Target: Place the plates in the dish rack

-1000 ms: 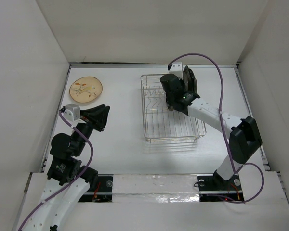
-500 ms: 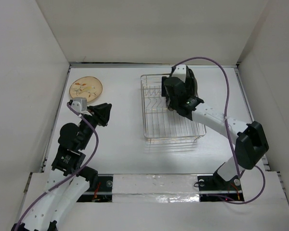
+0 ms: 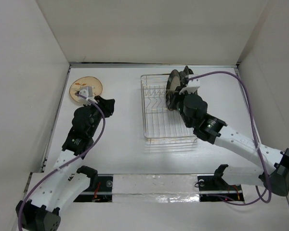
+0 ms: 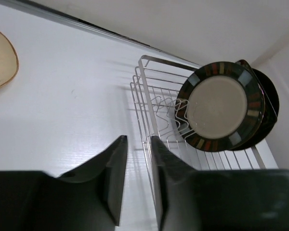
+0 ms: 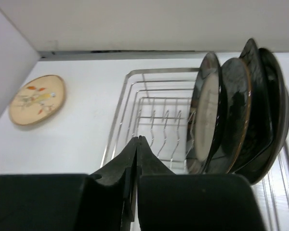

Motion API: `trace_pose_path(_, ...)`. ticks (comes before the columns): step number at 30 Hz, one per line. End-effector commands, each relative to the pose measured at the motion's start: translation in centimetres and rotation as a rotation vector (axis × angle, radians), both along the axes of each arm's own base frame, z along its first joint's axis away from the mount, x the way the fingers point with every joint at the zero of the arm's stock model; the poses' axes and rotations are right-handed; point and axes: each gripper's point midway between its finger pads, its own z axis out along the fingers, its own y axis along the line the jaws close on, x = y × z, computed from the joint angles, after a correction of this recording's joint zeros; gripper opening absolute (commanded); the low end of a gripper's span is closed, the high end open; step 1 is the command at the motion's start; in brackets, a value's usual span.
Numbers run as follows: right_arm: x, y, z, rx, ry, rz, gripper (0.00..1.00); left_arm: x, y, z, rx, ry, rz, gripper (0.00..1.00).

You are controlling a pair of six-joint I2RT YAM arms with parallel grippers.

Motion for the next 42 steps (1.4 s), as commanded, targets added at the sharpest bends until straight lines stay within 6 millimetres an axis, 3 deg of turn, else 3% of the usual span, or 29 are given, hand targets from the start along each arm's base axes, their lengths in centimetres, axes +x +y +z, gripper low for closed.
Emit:
trace_pose_path(1,-1.7,0.7,1.8,0.102,-0.054,0.087,0.00,2.1,0.4,3.1,-0.147,-0.050,0.089,0.26)
trace_pose_path(2,-2.4,1.3,1.0,0.094,-0.043,0.131,0.00,2.6,0.4,3.1,-0.171,-0.057,0.101,0.31)
trace_pose_path(3,-2.7,1.1,0.9,0.093,-0.043,0.139,0.00,3.4,0.5,1.8,-0.173,-0.027,0.125,0.37)
trace_pose_path(4,-3.4,0.9,1.3,0.101,-0.055,0.152,0.00,3.9,0.5,1.2,-0.185,-0.018,0.139,0.40)
trace_pose_path(5,-3.6,0.7,0.4,0.090,-0.049,0.153,0.00,4.5,0.9,1.1,-0.223,-0.017,0.163,0.40)
trace_pose_path(6,-3.8,0.5,0.5,0.102,-0.065,0.157,0.00,5.7,2.0,-0.7,-0.230,0.024,0.190,0.41)
trace_pose_path(9,-4.5,-0.3,0.6,0.102,-0.083,0.166,0.00,7.7,4.5,-3.1,-0.316,0.084,0.243,0.43)
trace_pose_path(10,-4.8,-0.4,0.7,0.107,-0.085,0.174,0.00,9.0,7.2,-5.3,-0.321,0.130,0.321,0.44)
trace_pose_path(12,-5.4,-0.7,0.5,0.124,-0.098,0.189,0.00,10.4,9.8,-7.6,-0.328,0.184,0.389,0.45)
trace_pose_path(13,-5.7,-0.5,0.5,0.136,-0.099,0.214,0.00,10.9,12.2,-7.9,-0.327,0.178,0.447,0.46)
trace_pose_path(15,-6.1,-0.5,0.4,0.149,-0.102,0.232,0.00,11.6,14.6,-8.1,-0.288,0.167,0.518,0.50)
trace_pose_path(17,-6.1,-0.6,-0.1,0.142,-0.094,0.235,0.00,12.2,17.3,-10.1,-0.265,0.227,0.590,0.57)
trace_pose_path(18,-5.5,-1.3,-0.4,0.135,-0.089,0.211,0.00,13.1,17.8,-9.7,-0.266,0.227,0.579,0.58)
trace_pose_path(19,-5.4,-1.5,-0.6,0.132,-0.083,0.205,0.00,13.6,18.5,-11.8,-0.256,0.286,0.593,0.60)
trace_pose_path(21,-5.1,-1.8,-0.7,0.130,-0.074,0.204,0.00,14.3,19.9,-14.0,-0.261,0.351,0.620,0.60)
trace_pose_path(24,-4.8,-2.7,-0.8,0.150,-0.079,0.198,0.00,15.0,21.7,-15.0,-0.231,0.360,0.685,0.60)
trace_pose_path(25,-4.6,-3.3,-0.6,0.163,-0.084,0.188,0.00,15.1,22.5,-16.4,-0.225,0.391,0.707,0.60)
trace_pose_path(31,-4.4,-3.6,-1.0,0.175,-0.073,0.205,0.00,16.8,23.9,-19.0,-0.255,0.447,0.708,0.59)
trace_pose_path(33,-4.3,-3.3,-1.3,0.173,-0.062,0.217,0.00,17.7,23.8,-19.0,-0.259,0.452,0.689,0.59)
trace_pose_path(36,-3.9,-3.4,-1.7,0.165,-0.050,0.212,0.00,18.4,23.4,-20.9,-0.278,0.499,0.666,0.59)
trace_pose_path(42,-3.4,-3.7,-2.0,0.166,-0.044,0.199,0.00,19.6,22.7,-21.9,-0.325,0.503,0.625,0.54)
